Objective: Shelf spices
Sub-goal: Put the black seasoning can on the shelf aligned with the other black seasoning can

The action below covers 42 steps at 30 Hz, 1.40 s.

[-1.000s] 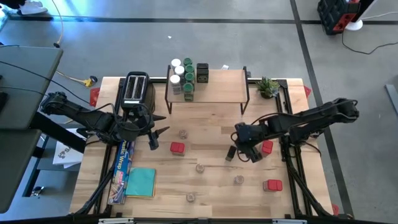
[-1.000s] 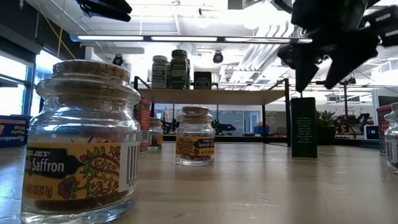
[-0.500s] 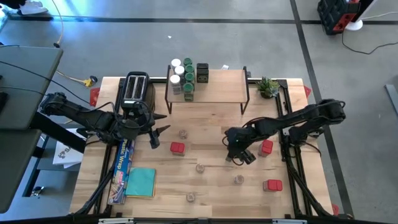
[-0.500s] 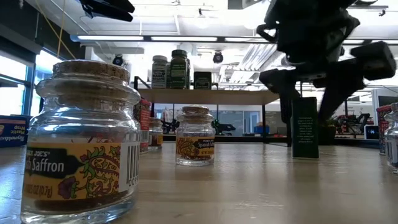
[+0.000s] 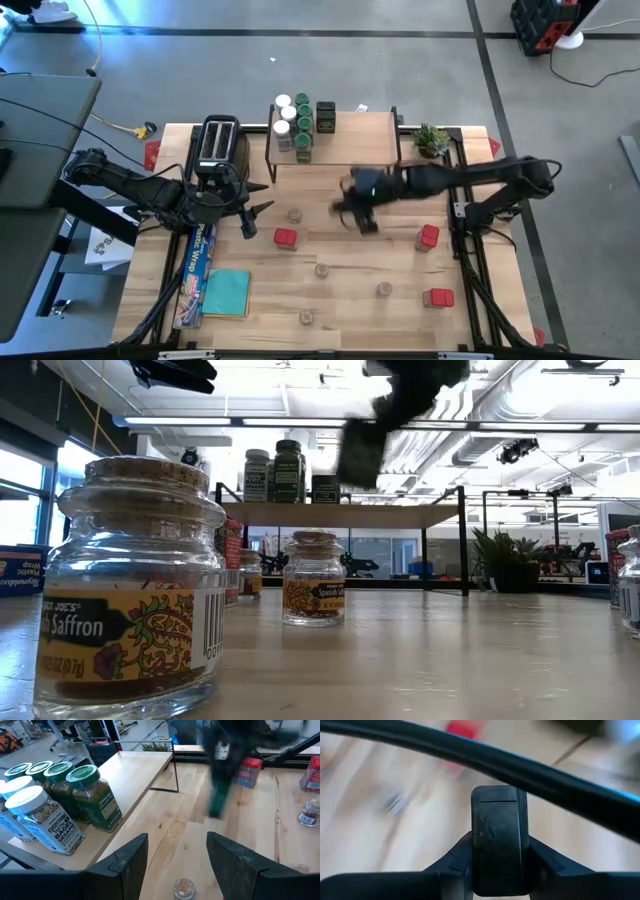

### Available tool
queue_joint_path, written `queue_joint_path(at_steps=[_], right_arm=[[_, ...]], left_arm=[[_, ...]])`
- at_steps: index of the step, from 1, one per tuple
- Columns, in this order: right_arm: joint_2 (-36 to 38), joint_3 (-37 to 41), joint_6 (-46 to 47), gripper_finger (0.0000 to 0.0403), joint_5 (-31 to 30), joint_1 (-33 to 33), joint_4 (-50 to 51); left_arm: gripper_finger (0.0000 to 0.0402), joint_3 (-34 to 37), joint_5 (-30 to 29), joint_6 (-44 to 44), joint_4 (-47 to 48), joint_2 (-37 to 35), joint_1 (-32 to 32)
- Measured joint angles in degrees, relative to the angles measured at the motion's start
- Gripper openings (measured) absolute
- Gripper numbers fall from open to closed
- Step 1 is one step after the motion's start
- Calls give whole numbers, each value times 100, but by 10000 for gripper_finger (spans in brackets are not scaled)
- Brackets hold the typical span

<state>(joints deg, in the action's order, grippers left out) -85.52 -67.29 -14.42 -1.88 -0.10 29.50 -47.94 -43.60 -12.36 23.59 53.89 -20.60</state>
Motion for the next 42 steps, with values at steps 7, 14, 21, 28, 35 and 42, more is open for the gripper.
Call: queue_joint_path(at_steps=[7,14,21,28,35,42], right_arm=[[-435,-1703,-383,110,-270,1276,492],[-1673,-3056,-813,110,-16,2019,1443],[-2242,-3540,-1054,135,20,2303,1591],[-2249,-3516,-1157,174,19,2451,1352],[-2226,-3512,-1413,177,18,2481,1107],[-1802,-3512,-1390,178,-37,2350,1184]], left_arm=[[197,0,-1,-2,-12,0,0],[197,0,-1,-2,-44,0,0],[197,0,108,-4,-87,0,-7],[197,0,138,0,-83,0,-9],[197,0,147,1,-81,0,-9],[197,0,147,3,-68,0,-9]])
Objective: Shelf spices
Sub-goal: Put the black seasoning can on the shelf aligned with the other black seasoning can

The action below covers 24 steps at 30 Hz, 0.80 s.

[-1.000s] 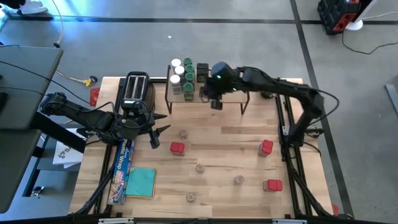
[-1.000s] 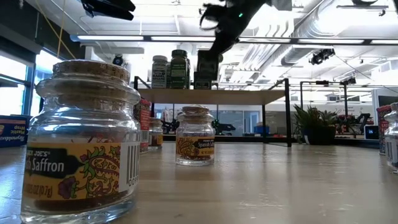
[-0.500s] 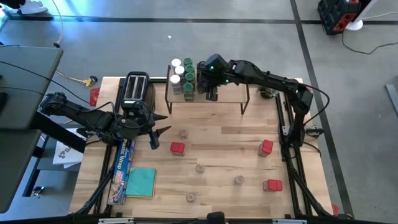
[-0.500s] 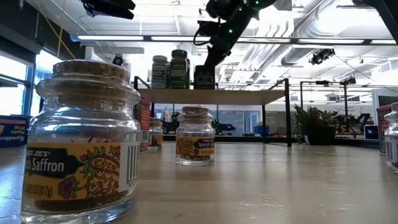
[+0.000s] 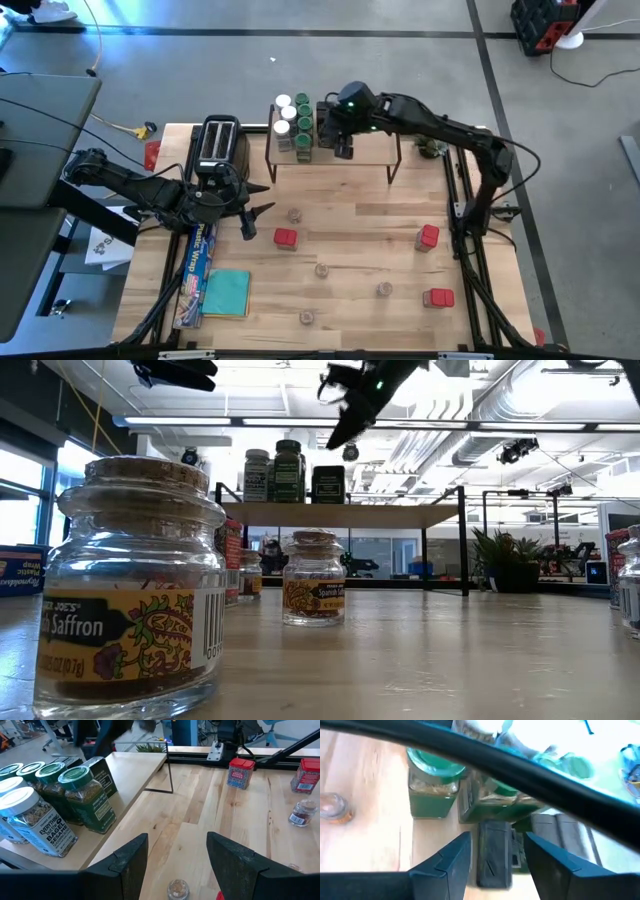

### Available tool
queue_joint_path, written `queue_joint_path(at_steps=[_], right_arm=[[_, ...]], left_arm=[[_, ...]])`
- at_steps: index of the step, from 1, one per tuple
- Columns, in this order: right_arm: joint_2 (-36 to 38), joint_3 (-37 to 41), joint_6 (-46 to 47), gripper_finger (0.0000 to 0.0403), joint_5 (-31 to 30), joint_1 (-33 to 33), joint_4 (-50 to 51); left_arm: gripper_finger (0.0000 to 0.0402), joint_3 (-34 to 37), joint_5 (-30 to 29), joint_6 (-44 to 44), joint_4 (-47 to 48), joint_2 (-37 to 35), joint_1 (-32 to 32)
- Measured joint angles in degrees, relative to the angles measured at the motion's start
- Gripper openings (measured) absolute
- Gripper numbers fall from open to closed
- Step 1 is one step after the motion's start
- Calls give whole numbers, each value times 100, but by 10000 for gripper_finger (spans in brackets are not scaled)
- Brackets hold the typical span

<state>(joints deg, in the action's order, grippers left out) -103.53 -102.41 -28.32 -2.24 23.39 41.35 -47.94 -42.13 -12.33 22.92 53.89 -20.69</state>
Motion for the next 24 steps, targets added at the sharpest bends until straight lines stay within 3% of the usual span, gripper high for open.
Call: queue_joint_path(at_steps=[5,8,16,24], right_arm=[[515,43,638,174,-175,-153,710],[714,628,816,165,-185,-247,868],[814,2669,1327,117,-519,-212,-1355],[791,3069,1709,97,-625,-100,-2614]], left_arm=[[197,0,2,1,22,0,-11],[197,0,2,-1,36,0,-11],[197,0,0,1,38,0,-11],[197,0,-2,0,22,0,-11]])
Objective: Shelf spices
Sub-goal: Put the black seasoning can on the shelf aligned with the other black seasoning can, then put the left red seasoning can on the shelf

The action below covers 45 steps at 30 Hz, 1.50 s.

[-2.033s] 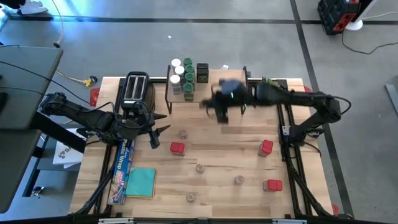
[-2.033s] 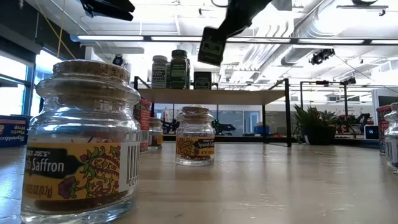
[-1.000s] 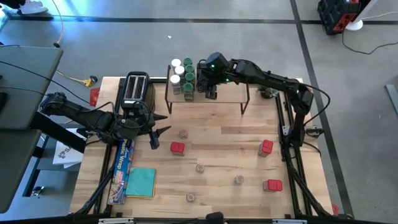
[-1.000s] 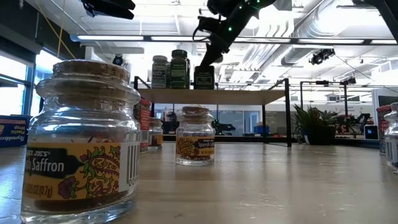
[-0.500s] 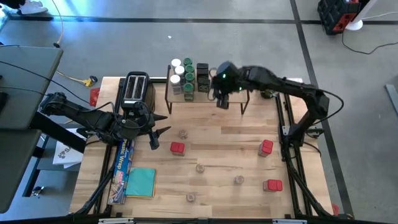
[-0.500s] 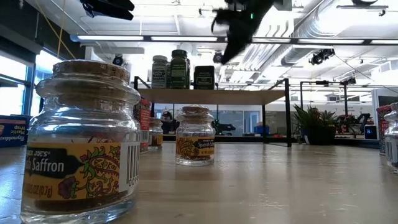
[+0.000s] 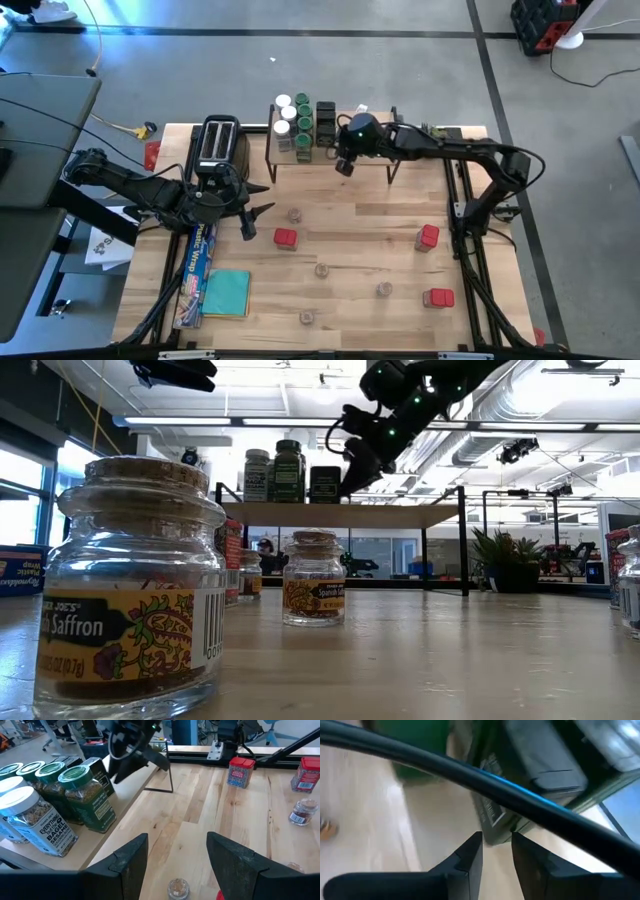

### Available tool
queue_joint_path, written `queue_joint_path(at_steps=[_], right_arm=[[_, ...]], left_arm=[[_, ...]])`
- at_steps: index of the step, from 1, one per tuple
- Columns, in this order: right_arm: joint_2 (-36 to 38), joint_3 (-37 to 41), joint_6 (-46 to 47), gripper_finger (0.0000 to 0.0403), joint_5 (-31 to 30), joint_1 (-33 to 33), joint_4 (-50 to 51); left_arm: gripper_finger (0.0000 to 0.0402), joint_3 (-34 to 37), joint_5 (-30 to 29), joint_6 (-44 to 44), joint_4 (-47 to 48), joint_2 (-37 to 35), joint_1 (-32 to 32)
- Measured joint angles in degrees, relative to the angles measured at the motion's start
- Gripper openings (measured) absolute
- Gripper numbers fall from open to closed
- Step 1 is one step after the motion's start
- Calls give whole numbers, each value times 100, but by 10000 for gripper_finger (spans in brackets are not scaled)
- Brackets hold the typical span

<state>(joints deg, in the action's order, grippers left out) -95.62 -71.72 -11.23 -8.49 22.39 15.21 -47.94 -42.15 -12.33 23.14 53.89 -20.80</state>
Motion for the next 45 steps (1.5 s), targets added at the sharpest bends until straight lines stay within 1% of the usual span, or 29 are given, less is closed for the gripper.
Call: queue_joint_path(at_steps=[4,8,12,15,19,22,24,26,29,33,37,39,42,45], right_arm=[[-67,0,216,97,2,55,-317],[-166,0,243,97,5,90,-385],[-151,0,239,97,-322,79,-340],[44,0,231,97,-544,9,-220],[596,0,197,97,-656,-224,254],[1093,0,197,97,-654,-599,684],[1420,75,220,97,-655,-938,746],[1758,332,179,97,-652,-1355,677],[2186,899,149,97,-631,-2022,567],[2745,1575,660,97,-624,-2802,413],[3107,2056,1422,97,-639,-3395,445],[3239,2171,1710,97,-883,-3657,499],[3313,2259,2016,97,-1563,-4052,670],[3349,2291,2154,96,-2097,-4318,736]], left_arm=[[197,0,-1,-1,-30,0,0],[197,0,-1,-1,-38,-2,0],[197,0,-1,-1,-37,-2,0],[197,0,-1,-3,-35,-2,0],[197,1,47,-6,39,8,-1],[197,21,257,-56,265,111,-80],[197,154,291,-97,209,189,-170],[197,382,345,-170,-41,269,-245],[197,801,753,-399,-426,430,-326],[197,1291,1441,-806,-1131,696,-334],[197,1501,1996,-900,-1622,1025,-323],[197,1515,2151,-792,-1670,1154,-323],[199,1517,2380,-512,-1602,1307,-352],[207,1517,2412,-461,-1273,1357,-404]])
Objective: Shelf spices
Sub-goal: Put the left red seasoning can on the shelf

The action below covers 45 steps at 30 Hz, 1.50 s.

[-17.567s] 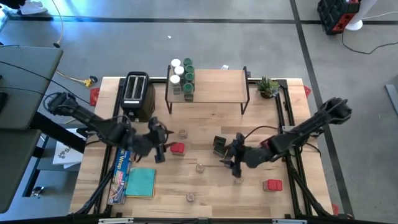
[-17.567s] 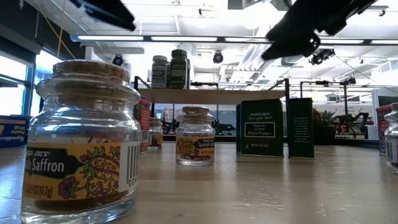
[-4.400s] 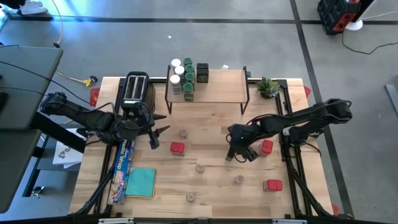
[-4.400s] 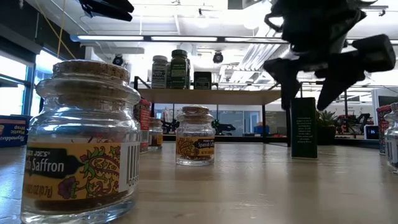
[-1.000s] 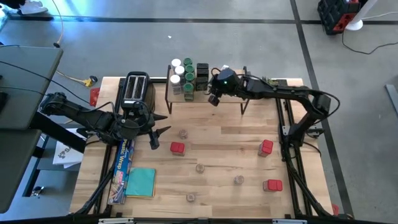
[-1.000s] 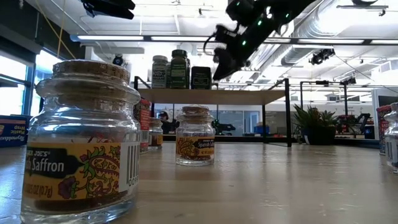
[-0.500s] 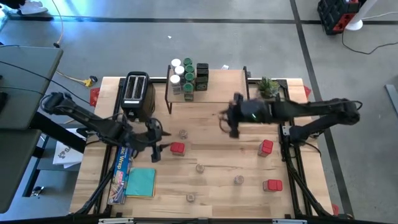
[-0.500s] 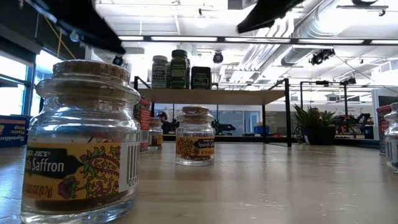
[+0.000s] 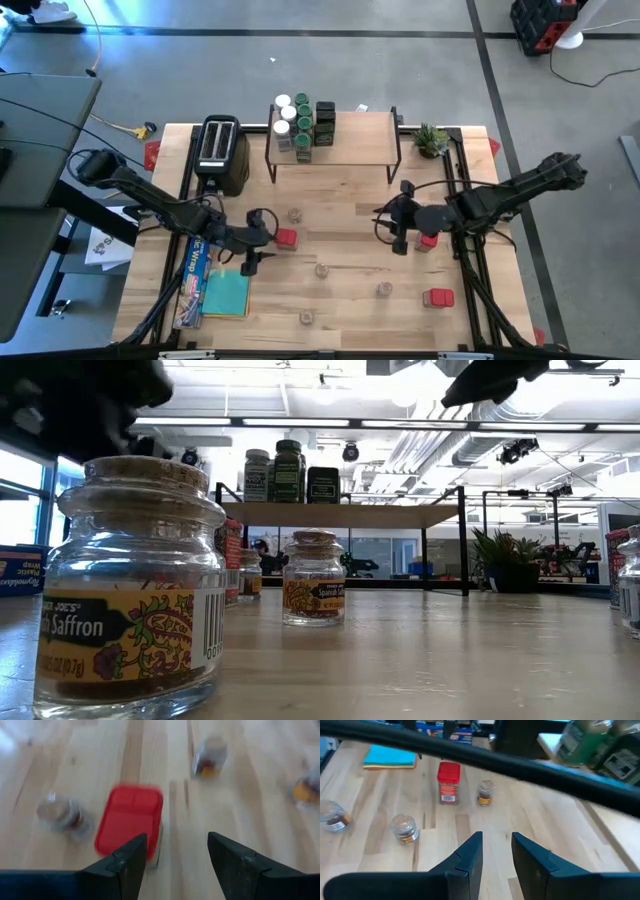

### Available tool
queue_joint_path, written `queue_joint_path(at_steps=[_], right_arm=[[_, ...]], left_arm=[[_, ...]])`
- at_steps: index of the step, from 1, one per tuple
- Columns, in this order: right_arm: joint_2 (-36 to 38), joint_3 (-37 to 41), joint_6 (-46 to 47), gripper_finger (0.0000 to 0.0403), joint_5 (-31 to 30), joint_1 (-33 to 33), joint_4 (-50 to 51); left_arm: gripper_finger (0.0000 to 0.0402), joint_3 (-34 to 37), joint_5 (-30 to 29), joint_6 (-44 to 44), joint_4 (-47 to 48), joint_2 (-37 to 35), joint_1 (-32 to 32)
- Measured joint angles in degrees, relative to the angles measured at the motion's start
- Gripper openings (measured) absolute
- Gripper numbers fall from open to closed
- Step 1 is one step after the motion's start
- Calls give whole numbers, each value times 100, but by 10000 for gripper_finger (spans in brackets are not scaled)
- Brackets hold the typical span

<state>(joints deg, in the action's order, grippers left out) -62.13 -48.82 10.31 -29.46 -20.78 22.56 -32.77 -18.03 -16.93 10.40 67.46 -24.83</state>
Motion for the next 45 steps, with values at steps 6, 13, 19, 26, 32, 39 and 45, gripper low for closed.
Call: queue_joint_path(at_steps=[6,13,19,26,32,39,45], right_arm=[[0,0,170,97,-253,-141,73],[-2,0,175,97,-379,-135,52],[-4,0,170,97,-378,-135,43],[-19,0,170,97,-380,-135,31],[-19,-2,185,97,-378,-135,29],[-185,-2,124,97,-408,-135,-186],[-533,-2,-24,97,-478,-135,-357]], left_arm=[[213,20,56,-734,1657,-13,-123],[226,562,-332,-422,288,128,-48],[265,849,-348,-57,-1144,400,286],[293,876,85,476,-2592,1046,666],[294,874,631,1140,-3865,1648,888],[294,836,676,1158,-4921,2193,1027],[294,347,127,1331,-4982,2569,1117]])
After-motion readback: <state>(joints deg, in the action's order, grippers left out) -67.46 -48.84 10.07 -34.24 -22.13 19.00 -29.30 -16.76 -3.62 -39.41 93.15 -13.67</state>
